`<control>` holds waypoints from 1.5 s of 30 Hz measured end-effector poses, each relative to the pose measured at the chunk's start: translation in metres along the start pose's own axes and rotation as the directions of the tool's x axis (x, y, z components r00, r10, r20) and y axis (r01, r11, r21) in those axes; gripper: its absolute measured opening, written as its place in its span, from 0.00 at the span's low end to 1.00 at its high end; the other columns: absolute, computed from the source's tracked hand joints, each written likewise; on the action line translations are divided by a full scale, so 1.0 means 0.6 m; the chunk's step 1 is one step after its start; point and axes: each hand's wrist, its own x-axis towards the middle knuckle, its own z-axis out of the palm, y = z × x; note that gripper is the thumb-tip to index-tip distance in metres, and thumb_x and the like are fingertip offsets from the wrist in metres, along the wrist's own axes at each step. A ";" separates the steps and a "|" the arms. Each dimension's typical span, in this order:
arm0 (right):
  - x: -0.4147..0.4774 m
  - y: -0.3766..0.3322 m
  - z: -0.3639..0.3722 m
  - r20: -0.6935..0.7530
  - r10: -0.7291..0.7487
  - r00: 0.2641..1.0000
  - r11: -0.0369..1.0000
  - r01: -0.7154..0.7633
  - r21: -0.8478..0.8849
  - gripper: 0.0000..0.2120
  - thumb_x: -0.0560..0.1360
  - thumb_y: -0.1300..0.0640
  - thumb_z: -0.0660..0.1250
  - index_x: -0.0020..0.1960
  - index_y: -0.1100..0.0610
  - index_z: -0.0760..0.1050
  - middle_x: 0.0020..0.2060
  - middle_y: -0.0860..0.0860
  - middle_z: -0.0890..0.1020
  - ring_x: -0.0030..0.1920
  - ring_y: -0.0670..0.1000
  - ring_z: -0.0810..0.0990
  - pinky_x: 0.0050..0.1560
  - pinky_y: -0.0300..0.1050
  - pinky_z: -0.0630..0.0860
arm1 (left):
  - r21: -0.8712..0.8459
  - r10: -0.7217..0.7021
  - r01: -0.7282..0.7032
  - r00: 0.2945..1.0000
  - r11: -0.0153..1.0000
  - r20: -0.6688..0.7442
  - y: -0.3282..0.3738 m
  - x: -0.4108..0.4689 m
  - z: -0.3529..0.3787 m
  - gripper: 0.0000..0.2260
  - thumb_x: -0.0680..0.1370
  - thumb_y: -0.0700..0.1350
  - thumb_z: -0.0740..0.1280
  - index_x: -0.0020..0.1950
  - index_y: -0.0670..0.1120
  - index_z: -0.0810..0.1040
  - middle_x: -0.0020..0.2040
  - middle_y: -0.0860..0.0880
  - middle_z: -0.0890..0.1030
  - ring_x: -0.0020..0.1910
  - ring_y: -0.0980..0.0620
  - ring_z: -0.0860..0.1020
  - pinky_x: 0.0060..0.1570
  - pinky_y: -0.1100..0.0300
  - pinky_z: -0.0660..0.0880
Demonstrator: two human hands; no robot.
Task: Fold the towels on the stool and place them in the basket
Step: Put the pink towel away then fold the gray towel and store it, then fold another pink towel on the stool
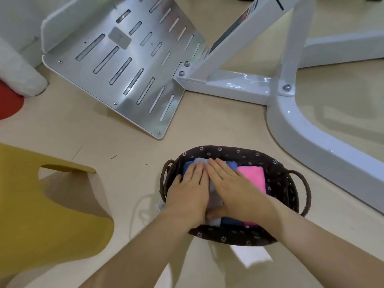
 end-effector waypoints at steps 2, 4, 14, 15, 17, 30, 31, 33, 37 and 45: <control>0.004 0.007 -0.004 0.089 0.020 0.996 1.000 -0.022 0.014 0.61 0.60 0.27 0.62 0.77 0.61 0.40 0.78 0.55 0.43 0.77 0.53 0.40 0.76 0.52 0.52 | 0.097 0.022 -0.026 0.999 0.995 0.041 -0.005 0.015 -0.006 0.56 0.67 0.61 0.73 0.77 0.43 0.35 0.78 0.47 0.36 0.77 0.49 0.38 0.75 0.46 0.48; 0.012 0.004 0.002 0.085 0.031 0.996 0.999 -0.029 -0.026 0.62 0.59 0.26 0.60 0.77 0.63 0.39 0.77 0.57 0.42 0.77 0.54 0.39 0.76 0.52 0.51 | 0.188 0.040 -0.050 0.997 0.981 0.059 -0.012 0.027 -0.003 0.59 0.66 0.66 0.71 0.76 0.42 0.33 0.78 0.46 0.36 0.77 0.48 0.37 0.74 0.42 0.41; 0.016 -0.002 0.022 0.243 0.100 0.965 0.995 -0.099 -0.016 0.69 0.58 0.25 0.67 0.74 0.59 0.26 0.73 0.50 0.27 0.73 0.48 0.28 0.75 0.47 0.38 | 0.253 0.106 -0.112 0.994 0.961 0.035 -0.028 0.032 0.011 0.62 0.64 0.73 0.66 0.75 0.38 0.34 0.78 0.41 0.37 0.77 0.44 0.36 0.69 0.36 0.30; 0.014 -0.005 0.015 0.242 0.108 0.964 0.993 -0.117 0.019 0.69 0.57 0.24 0.67 0.74 0.57 0.26 0.74 0.49 0.28 0.73 0.47 0.28 0.75 0.48 0.39 | 0.209 0.108 -0.109 0.994 0.972 0.019 -0.023 0.029 0.009 0.60 0.65 0.70 0.68 0.76 0.37 0.37 0.78 0.40 0.40 0.77 0.43 0.39 0.71 0.36 0.35; 0.011 -0.006 -0.003 0.223 0.124 0.967 0.987 -0.144 0.076 0.70 0.54 0.22 0.65 0.75 0.54 0.27 0.73 0.46 0.27 0.73 0.46 0.28 0.77 0.50 0.42 | 0.101 0.128 -0.119 0.988 0.988 -0.090 -0.015 0.010 0.014 0.53 0.62 0.66 0.73 0.74 0.33 0.59 0.75 0.36 0.61 0.75 0.44 0.60 0.70 0.43 0.63; -0.118 -0.082 -0.075 -0.132 0.362 0.923 0.917 -0.327 0.227 0.26 0.76 0.53 0.65 0.72 0.52 0.65 0.72 0.49 0.65 0.71 0.49 0.67 0.67 0.41 0.65 | -0.435 0.028 -0.176 0.945 0.883 -0.326 -0.025 -0.119 0.009 0.19 0.68 0.44 0.71 0.59 0.43 0.78 0.64 0.44 0.76 0.59 0.43 0.77 0.43 0.53 0.79; -0.131 -0.094 -0.082 -0.141 0.376 0.916 0.904 -0.329 0.273 0.25 0.75 0.55 0.66 0.71 0.54 0.66 0.70 0.50 0.68 0.69 0.50 0.69 0.66 0.42 0.67 | -0.478 0.002 -0.167 0.945 0.862 -0.328 -0.029 -0.146 -0.003 0.16 0.72 0.44 0.65 0.59 0.43 0.77 0.65 0.43 0.74 0.60 0.42 0.75 0.45 0.51 0.77; -0.163 -0.130 -0.097 -0.109 0.404 0.908 0.865 -0.341 0.368 0.26 0.74 0.58 0.67 0.71 0.55 0.67 0.67 0.50 0.70 0.64 0.51 0.73 0.60 0.47 0.74 | -0.542 -0.103 -0.106 0.934 0.834 -0.342 -0.035 -0.204 -0.025 0.15 0.74 0.43 0.60 0.58 0.44 0.78 0.64 0.43 0.74 0.59 0.41 0.75 0.47 0.52 0.75; -0.250 -0.206 -0.164 0.014 0.412 0.911 0.821 -0.378 0.428 0.26 0.74 0.58 0.67 0.71 0.53 0.66 0.65 0.48 0.72 0.59 0.49 0.75 0.51 0.40 0.72 | -0.697 -0.197 -0.014 0.955 0.717 -0.221 -0.020 -0.332 -0.113 0.11 0.78 0.43 0.59 0.56 0.48 0.78 0.58 0.51 0.76 0.56 0.52 0.74 0.52 0.64 0.68; -0.407 -0.283 -0.446 0.279 0.414 0.866 0.641 -0.495 0.586 0.13 0.77 0.56 0.61 0.61 0.49 0.74 0.40 0.43 0.80 0.39 0.38 0.76 0.40 0.33 0.70 | -0.842 -0.333 0.188 0.943 0.505 0.011 0.070 -0.524 -0.424 0.10 0.78 0.42 0.63 0.51 0.55 0.81 0.30 0.63 0.77 0.30 0.61 0.73 0.35 0.67 0.68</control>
